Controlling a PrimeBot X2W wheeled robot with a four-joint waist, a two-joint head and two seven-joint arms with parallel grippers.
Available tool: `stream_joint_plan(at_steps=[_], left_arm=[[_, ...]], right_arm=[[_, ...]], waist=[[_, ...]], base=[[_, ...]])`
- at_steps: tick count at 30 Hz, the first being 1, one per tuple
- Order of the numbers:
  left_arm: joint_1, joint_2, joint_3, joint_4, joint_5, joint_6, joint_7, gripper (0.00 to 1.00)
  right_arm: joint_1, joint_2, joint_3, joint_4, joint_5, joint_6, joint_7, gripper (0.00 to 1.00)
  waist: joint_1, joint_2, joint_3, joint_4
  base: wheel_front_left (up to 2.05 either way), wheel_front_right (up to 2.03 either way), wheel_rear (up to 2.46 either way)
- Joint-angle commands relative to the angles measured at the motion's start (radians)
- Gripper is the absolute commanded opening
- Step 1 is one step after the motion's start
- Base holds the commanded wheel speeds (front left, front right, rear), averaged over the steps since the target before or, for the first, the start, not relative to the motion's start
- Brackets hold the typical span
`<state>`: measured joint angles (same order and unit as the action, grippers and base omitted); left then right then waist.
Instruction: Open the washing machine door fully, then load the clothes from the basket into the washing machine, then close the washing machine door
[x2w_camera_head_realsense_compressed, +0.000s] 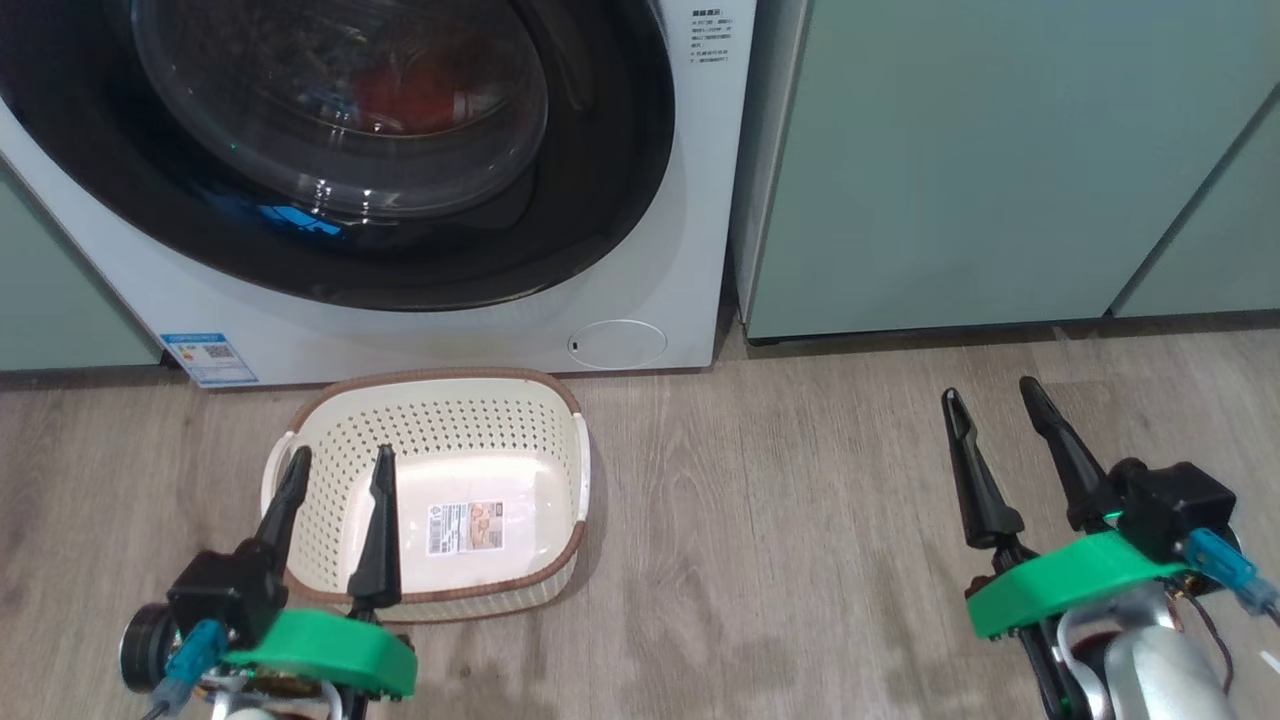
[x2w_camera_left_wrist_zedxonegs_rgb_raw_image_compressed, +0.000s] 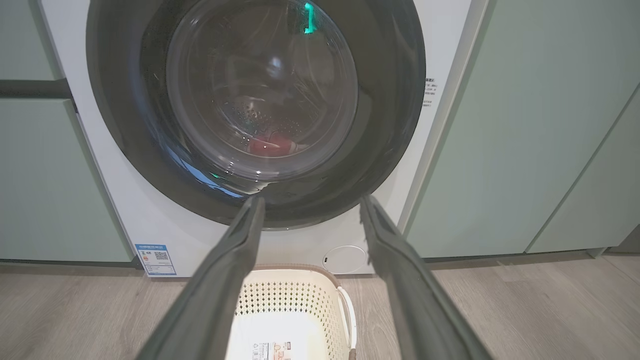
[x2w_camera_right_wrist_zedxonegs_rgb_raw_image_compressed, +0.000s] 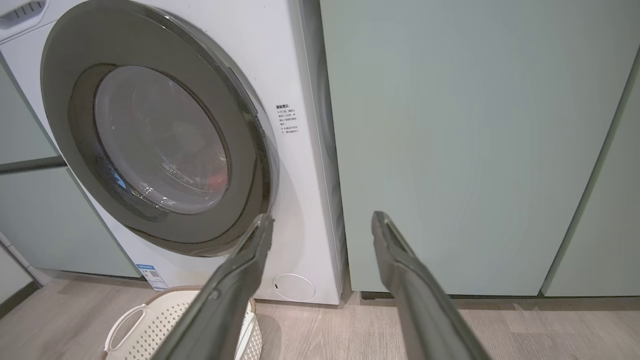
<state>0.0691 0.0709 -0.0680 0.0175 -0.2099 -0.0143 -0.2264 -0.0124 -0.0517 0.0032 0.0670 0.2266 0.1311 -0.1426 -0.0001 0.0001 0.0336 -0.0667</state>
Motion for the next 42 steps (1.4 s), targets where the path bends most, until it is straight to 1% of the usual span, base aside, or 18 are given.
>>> stream_joint_plan(at_steps=[1, 19, 36, 37, 40, 42], left_arm=[[-0.021, 0.015, 0.025, -0.039, 0.003, 0.004, 0.001, 1.00], [-0.032, 0.025, 0.014, -0.038, 0.000, 0.015, -0.004, 1.00], [-0.040, 0.030, 0.004, -0.031, -0.007, 0.026, -0.011, 1.00], [-0.001, 0.017, -0.027, 0.000, -0.004, 0.019, -0.004, 0.00], [0.000, 0.015, -0.027, 0.019, -0.005, 0.017, -0.002, 0.00], [-0.001, 0.014, -0.026, 0.020, -0.026, 0.015, 0.001, 0.00]], right_arm=[[-0.016, 0.001, 0.018, -0.045, -0.012, 0.000, 0.004, 1.00], [-0.007, 0.001, -0.003, -0.085, -0.050, 0.000, 0.036, 1.00], [-0.008, 0.001, -0.006, -0.085, -0.043, 0.000, 0.038, 1.00], [0.006, 0.001, -0.026, -0.048, -0.043, 0.000, 0.037, 0.00], [0.007, 0.001, -0.024, -0.030, -0.041, 0.000, 0.036, 0.00], [0.009, 0.001, -0.022, -0.031, -0.020, 0.000, 0.036, 0.00]], waist=[[0.0001, -0.0001, 0.002, 0.000], [0.0001, -0.0001, 0.018, 0.010], [0.0001, -0.0001, 0.023, 0.013], [0.0001, -0.0001, 0.023, 0.013], [0.0001, -0.0001, 0.024, 0.013], [0.0001, -0.0001, 0.023, 0.014]], base=[[0.00, 0.00, 0.00], [0.00, 0.00, 0.00], [0.00, 0.00, 0.00], [0.00, 0.00, 0.00], [0.00, 0.00, 0.00], [0.00, 0.00, 0.00]])
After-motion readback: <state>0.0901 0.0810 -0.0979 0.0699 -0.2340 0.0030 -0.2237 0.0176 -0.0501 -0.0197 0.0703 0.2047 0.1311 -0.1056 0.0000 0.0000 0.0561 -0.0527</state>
